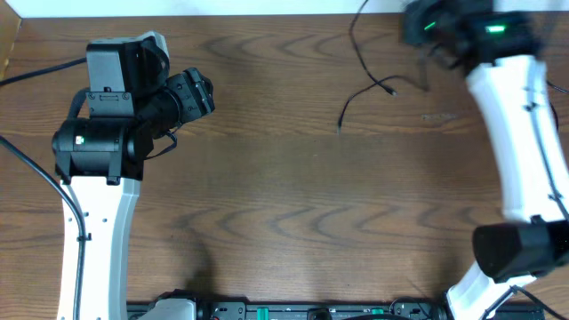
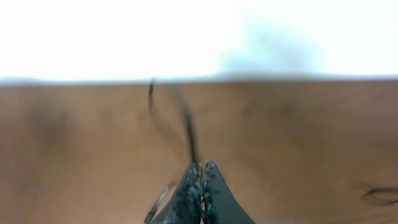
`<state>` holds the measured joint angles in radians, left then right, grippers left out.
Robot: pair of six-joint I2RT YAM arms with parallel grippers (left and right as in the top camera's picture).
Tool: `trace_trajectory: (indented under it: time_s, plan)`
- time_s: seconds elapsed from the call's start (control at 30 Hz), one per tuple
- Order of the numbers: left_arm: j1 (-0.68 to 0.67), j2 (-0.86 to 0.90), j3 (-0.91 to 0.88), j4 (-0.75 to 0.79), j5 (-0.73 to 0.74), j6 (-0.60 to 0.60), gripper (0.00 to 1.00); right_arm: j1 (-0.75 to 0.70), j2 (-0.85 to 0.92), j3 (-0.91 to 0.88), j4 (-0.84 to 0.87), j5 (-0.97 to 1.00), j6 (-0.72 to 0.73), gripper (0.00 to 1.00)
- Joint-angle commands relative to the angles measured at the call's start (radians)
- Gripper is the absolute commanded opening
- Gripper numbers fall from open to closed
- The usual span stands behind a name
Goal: Untangle cables
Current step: 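Drag the black cable with the right gripper to the upper right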
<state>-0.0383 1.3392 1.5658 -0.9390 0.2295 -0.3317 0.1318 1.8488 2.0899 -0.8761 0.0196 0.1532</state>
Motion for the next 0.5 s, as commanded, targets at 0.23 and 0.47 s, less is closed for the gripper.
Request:
trace_trajectory:
  time_s: [0.23,0.47]
  plan:
    - [0.005,0.008,0.009,0.002,-0.014,0.021,0.72,-0.353,0.001,0.148,0.127,0.008,0.079,0.01]
    - [0.005,0.008,0.009,0.012,-0.014,0.021,0.72,-0.417,0.014,0.136,0.014,-0.241,0.005,0.03]
